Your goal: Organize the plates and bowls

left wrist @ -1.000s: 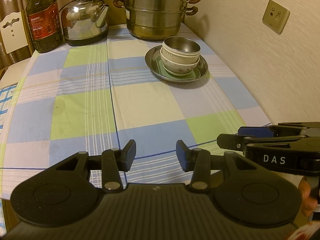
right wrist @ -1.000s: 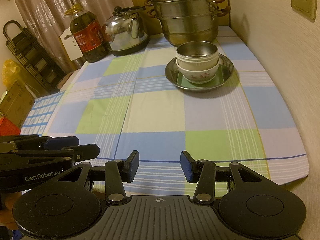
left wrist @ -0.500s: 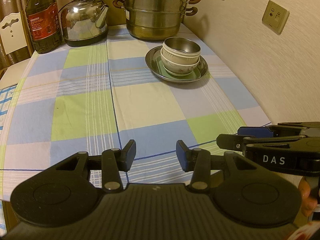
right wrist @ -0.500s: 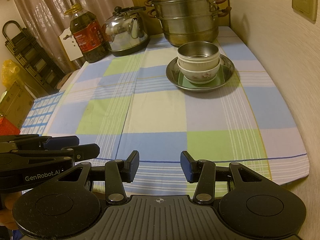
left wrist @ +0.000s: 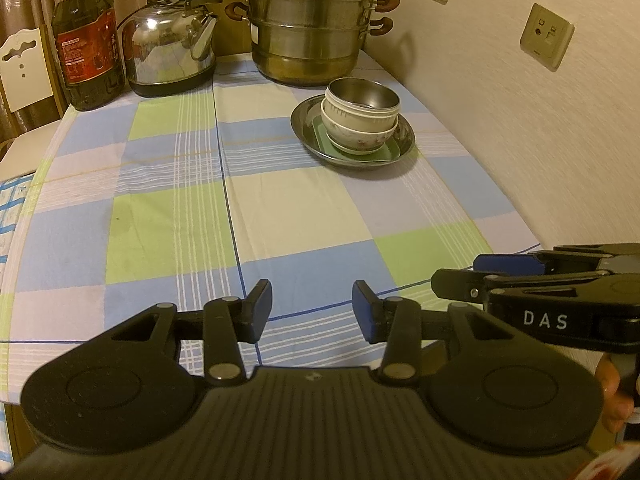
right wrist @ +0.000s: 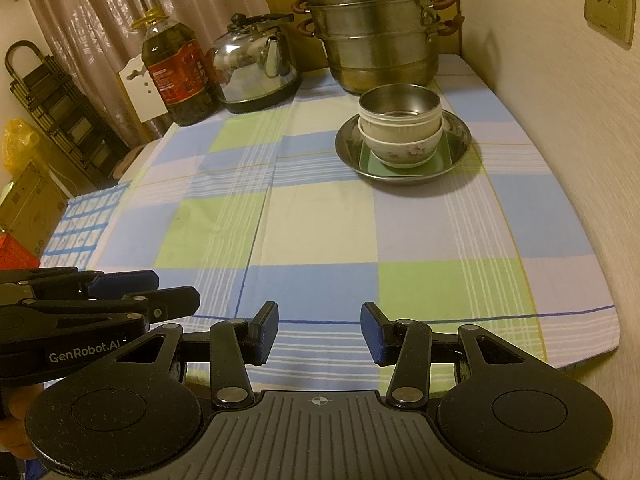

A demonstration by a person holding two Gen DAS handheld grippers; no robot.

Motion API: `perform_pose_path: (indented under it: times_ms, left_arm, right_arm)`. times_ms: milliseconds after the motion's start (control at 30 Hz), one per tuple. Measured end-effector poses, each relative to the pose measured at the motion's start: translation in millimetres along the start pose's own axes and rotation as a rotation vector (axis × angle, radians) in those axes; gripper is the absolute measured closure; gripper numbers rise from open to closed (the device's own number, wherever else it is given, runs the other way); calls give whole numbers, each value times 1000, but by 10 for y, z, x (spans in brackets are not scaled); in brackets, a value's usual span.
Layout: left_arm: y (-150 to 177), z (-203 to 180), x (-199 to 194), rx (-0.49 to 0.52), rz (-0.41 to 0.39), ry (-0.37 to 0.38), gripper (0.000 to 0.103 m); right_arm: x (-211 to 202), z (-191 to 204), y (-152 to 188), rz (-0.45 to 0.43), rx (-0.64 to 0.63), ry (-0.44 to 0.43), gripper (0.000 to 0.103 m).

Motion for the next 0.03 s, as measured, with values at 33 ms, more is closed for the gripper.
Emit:
perform_pose_path:
  times_ms: [33]
  left_arm:
    - [13,-7,-14,-1,1,0,62]
  right_arm:
    - [-2,-5,-3,-1,1,1,57]
Point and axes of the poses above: each gripper's, at about its wrist camera, not at the fingertips, and x roughly the way its jaws point, z to its left, y to its underside, the point moved 10 cm from there along x, roughly the way its jaws point, and after that the axes turned 4 degrees about z, right-handed, at the moved point
